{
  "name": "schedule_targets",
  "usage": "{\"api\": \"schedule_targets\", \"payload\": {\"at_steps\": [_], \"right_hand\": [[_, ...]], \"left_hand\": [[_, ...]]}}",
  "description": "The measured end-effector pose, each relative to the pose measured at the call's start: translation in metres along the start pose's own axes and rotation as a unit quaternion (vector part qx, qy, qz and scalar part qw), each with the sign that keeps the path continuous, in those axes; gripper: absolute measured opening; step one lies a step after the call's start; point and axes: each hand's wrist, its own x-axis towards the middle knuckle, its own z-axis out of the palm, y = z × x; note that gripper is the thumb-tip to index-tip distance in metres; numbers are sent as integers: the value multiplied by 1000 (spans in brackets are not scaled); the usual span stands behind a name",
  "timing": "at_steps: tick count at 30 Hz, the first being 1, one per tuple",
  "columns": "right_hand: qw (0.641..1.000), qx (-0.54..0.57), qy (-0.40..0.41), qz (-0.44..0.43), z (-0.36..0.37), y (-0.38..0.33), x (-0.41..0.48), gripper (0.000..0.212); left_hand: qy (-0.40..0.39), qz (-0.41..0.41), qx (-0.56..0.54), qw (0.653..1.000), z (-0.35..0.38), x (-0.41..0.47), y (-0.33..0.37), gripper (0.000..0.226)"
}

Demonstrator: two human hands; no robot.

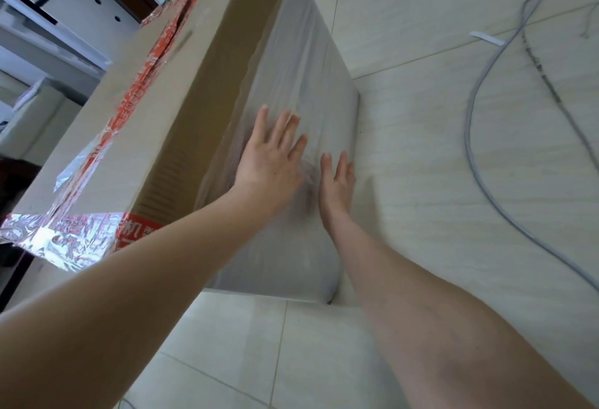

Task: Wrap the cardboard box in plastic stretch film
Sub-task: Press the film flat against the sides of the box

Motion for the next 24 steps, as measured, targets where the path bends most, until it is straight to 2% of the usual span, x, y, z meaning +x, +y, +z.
{"api": "schedule_targets", "payload": {"at_steps": [8, 15, 19, 22, 24], "right_hand": [[994, -43, -96, -39, 19, -21, -13, 64], [995, -42, -79, -39, 26, -18, -13, 62], [995, -18, -68, -76, 17, -10, -6, 65], [999, 1, -28, -45, 5, -7, 9, 68], [999, -14, -33, -20, 2, -5, 14, 67]], "left_hand": [[-32, -45, 41, 998, 6, -1, 4, 74], [-34, -40, 31, 998, 6, 2, 5, 75], [-28, -58, 2, 998, 2, 6, 9, 76], [-17, -43, -23, 999, 0, 11, 18, 71], [-22, -16, -28, 999, 5, 15, 22, 68]]}}
